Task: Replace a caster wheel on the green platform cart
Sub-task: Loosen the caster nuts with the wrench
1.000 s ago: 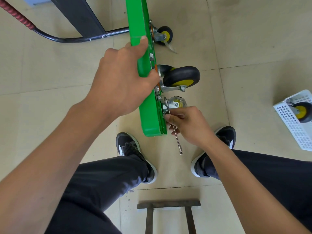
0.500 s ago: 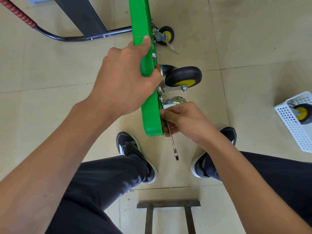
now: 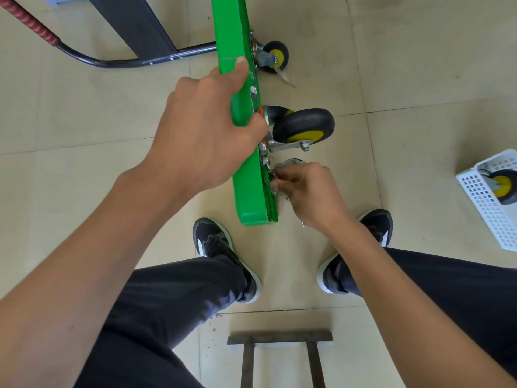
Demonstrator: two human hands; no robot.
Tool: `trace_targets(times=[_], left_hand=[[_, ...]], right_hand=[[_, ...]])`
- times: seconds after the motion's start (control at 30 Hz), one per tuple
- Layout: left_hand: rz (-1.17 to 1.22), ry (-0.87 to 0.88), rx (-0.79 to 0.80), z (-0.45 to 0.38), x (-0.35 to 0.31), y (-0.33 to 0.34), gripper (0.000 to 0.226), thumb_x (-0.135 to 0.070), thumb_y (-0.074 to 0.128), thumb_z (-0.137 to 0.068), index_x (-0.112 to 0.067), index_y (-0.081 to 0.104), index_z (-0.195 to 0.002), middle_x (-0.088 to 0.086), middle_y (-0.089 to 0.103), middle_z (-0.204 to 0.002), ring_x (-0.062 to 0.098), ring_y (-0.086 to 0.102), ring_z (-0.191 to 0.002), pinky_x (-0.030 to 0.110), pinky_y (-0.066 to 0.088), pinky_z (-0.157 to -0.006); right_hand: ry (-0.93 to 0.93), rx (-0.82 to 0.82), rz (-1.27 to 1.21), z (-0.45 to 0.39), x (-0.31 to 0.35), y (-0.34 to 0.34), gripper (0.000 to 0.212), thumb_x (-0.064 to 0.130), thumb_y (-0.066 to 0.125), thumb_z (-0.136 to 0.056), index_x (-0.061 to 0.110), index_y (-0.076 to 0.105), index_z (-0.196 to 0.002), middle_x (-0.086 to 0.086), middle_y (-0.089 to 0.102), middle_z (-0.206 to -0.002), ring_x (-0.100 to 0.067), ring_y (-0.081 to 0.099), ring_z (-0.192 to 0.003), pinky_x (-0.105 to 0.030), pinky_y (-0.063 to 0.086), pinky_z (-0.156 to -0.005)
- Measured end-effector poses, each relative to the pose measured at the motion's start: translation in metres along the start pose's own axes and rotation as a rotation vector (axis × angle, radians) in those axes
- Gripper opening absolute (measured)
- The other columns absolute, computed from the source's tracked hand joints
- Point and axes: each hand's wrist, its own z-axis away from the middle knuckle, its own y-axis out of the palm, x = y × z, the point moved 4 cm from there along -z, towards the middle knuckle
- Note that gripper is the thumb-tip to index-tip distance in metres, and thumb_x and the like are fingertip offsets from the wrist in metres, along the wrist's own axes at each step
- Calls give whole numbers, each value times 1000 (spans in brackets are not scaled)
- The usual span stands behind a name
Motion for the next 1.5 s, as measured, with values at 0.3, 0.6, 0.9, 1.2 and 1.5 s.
trace_targets(times=[0.3,0.6,0.9,1.2,1.5], left_hand=[[26,-17,9,0,1,1,71,-44,51,-87,-21,38,-153,9,62,-136,30,63,-115,48,50,-100],[-10,3,8,1,0,-1,67,-39,53,-92,-19,36,-153,11,60,-139,30,62,-116,46,49,-101],[-10,13,6,0,0,0,66,-40,53,-93,-20,35,-154,9,56,-144,30,64,-111,45,50,-101],[1,-4,3,0,1,1,71,-45,50,-87,-22,37,-153,10,63,-135,32,62,-115,48,48,-102],[17,-10,4,0,2,1,72,-45,51,-86,-22,38,-153,8,62,-135,30,65,-111,46,49,-101]], right_hand=[[-307,-127,287,-2,-6,-3,16,18,66,-94,10,73,-105,-7,71,-92,-29,63,-84,-45,52,-71],[120,147,-161,18,-10,-14,21,21,66,-97,2,75,-96,-15,72,-80,-29,70,-67,-48,61,-68],[162,254,-276,17,15,-12,28,24,63,-98,-1,74,-96,-21,71,-81,-27,68,-63,-38,61,-62],[249,260,-499,13,20,2,34,20,62,-99,-13,69,-100,-22,66,-79,-27,64,-60,-30,56,-53],[182,186,-326,12,13,4,25,18,62,-99,-5,72,-98,-25,72,-90,-40,69,-71,-35,59,-56]])
